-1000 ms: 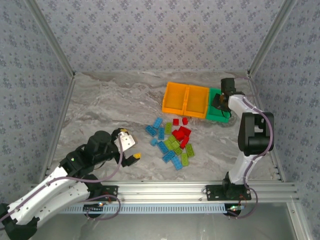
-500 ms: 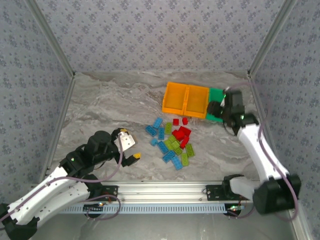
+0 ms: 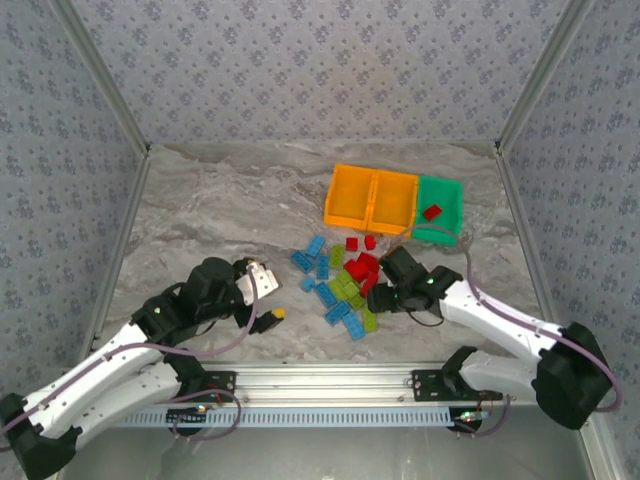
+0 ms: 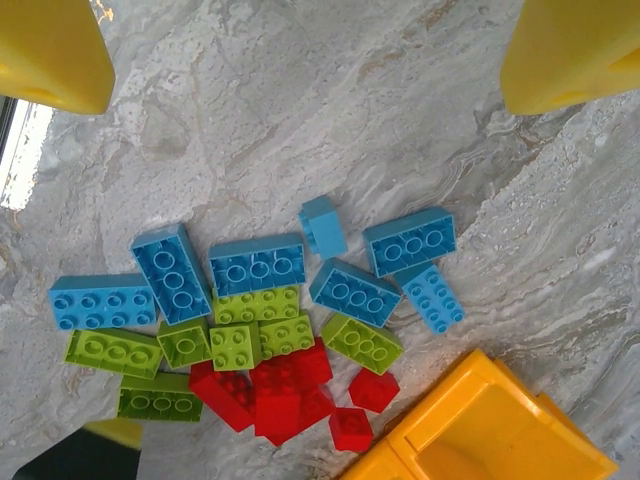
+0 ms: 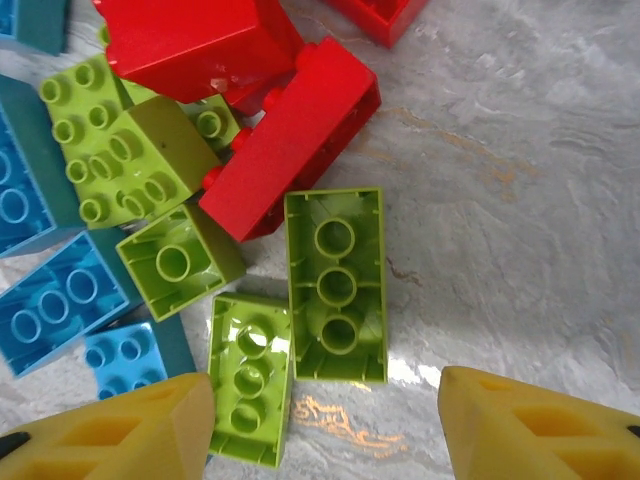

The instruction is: Sort the legos into containers by color

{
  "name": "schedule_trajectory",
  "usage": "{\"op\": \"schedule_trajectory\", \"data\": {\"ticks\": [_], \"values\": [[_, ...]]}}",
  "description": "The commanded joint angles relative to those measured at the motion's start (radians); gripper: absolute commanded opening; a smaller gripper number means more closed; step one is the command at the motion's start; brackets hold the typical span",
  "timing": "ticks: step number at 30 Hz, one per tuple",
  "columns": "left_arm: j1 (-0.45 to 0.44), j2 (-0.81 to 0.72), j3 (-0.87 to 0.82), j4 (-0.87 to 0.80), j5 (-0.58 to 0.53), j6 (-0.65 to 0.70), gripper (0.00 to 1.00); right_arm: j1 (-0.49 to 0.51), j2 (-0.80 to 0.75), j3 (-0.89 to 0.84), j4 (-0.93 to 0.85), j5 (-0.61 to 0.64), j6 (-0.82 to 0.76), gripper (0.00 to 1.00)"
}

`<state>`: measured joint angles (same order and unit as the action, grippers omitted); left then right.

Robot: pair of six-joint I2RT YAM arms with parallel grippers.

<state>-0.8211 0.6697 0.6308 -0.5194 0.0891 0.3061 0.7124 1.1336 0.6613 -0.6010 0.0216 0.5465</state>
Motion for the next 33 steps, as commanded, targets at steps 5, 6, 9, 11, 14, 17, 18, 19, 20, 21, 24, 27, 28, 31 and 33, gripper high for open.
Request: {"op": "schedule_trajectory", "data": {"ticks": [5,6,9,11,14,17,18,19,20,21,24,27,28,31,33], "values": [[-0.005,-0.012,0.009,0.016,0.011,0.014,0.99,0.002,0.133,-0.012,0.147,0.032,0.003,0.61],[-0.005,-0.012,0.009,0.017,0.011,0.014,0.99,0.001,0.155,-0.010,0.152,0.041,0.001,0.60],[-0.005,-0.015,0.007,0.016,0.011,0.013,0.99,0.002,0.204,-0.015,0.176,0.040,-0.003,0.57],[-0.005,-0.016,0.008,0.016,0.011,0.012,0.99,0.000,0.219,-0.024,0.184,0.047,-0.002,0.51],[-0.006,-0.019,0.009,0.015,0.011,0.011,0.99,-0.002,0.211,-0.043,0.176,0.072,0.008,0.43],[-0.006,-0.024,0.008,0.013,0.011,0.010,0.99,-0.001,0.165,-0.043,0.138,0.101,0.018,0.35],[-0.005,-0.026,0.007,0.013,0.011,0.010,0.99,-0.003,0.139,-0.036,0.113,0.121,0.022,0.34],[-0.006,-0.027,0.007,0.013,0.012,0.011,0.99,-0.002,0.105,-0.026,0.086,0.139,0.027,0.33],[-0.005,-0.030,0.007,0.013,0.009,0.011,0.99,-0.003,0.064,-0.013,0.052,0.171,0.031,0.33],[-0.005,-0.033,0.006,0.015,0.009,0.013,0.99,-0.003,0.019,0.004,0.023,0.203,0.035,0.32],[-0.005,-0.038,0.004,0.019,0.006,0.016,0.99,-0.010,-0.113,0.065,0.005,0.299,0.001,0.29],[-0.005,-0.034,0.004,0.024,0.005,0.019,0.99,-0.061,-0.148,0.135,0.079,0.351,-0.089,0.28],[-0.006,-0.032,0.004,0.024,0.004,0.019,0.99,-0.081,-0.138,0.155,0.105,0.353,-0.115,0.28],[-0.004,-0.027,0.003,0.022,-0.002,0.020,0.99,-0.185,-0.033,0.232,0.226,0.325,-0.198,0.28],[-0.004,-0.027,0.000,0.021,-0.011,0.021,0.99,-0.265,0.075,0.282,0.310,0.258,-0.216,0.28]]}}
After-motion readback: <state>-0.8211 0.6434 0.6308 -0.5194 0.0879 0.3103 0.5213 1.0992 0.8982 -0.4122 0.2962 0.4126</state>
